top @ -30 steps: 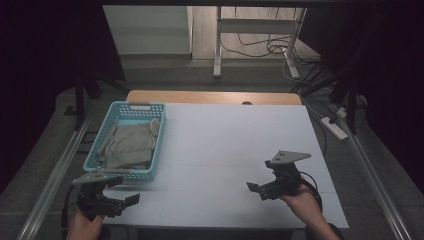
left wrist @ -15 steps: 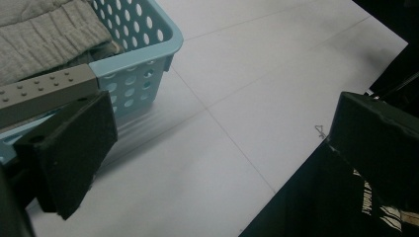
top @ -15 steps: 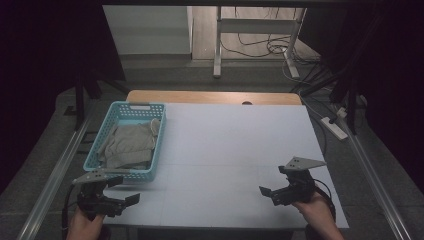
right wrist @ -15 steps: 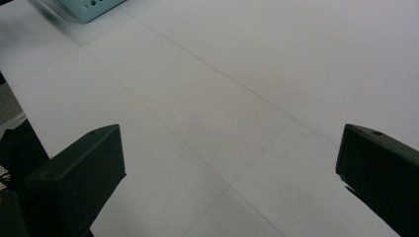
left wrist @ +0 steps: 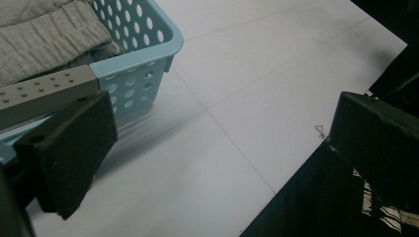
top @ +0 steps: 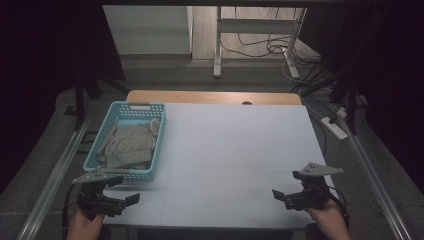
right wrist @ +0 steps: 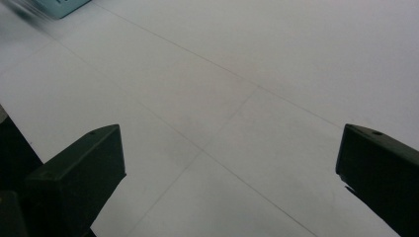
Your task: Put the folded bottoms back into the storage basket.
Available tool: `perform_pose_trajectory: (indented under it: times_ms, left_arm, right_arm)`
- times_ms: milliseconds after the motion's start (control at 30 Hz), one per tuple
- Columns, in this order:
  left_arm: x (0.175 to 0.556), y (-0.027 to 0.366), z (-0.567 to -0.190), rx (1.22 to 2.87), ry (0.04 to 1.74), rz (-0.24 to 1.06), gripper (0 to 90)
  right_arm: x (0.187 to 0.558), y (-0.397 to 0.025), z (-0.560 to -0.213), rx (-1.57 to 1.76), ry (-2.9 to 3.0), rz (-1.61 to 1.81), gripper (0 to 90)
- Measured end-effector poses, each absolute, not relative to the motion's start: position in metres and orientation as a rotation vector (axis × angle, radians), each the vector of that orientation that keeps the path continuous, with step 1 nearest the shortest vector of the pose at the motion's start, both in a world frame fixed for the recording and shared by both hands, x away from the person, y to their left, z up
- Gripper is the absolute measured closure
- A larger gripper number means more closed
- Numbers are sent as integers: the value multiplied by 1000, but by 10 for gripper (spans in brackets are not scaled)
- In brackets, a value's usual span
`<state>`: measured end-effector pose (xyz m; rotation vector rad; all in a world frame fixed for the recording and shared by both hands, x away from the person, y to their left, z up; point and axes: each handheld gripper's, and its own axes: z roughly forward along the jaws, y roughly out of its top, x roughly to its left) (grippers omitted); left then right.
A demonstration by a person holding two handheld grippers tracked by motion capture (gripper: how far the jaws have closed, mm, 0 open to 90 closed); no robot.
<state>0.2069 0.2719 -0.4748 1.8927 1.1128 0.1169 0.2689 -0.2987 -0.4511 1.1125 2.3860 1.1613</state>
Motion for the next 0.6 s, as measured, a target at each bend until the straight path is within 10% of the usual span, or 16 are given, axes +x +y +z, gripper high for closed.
perform_pose_trajectory:
  times_ms: [600]
  left_arm:
    - [207,272,-475,1887,1113,118,0]
  right_arm:
    - [257,-323,-450,1194,2335,1169,0]
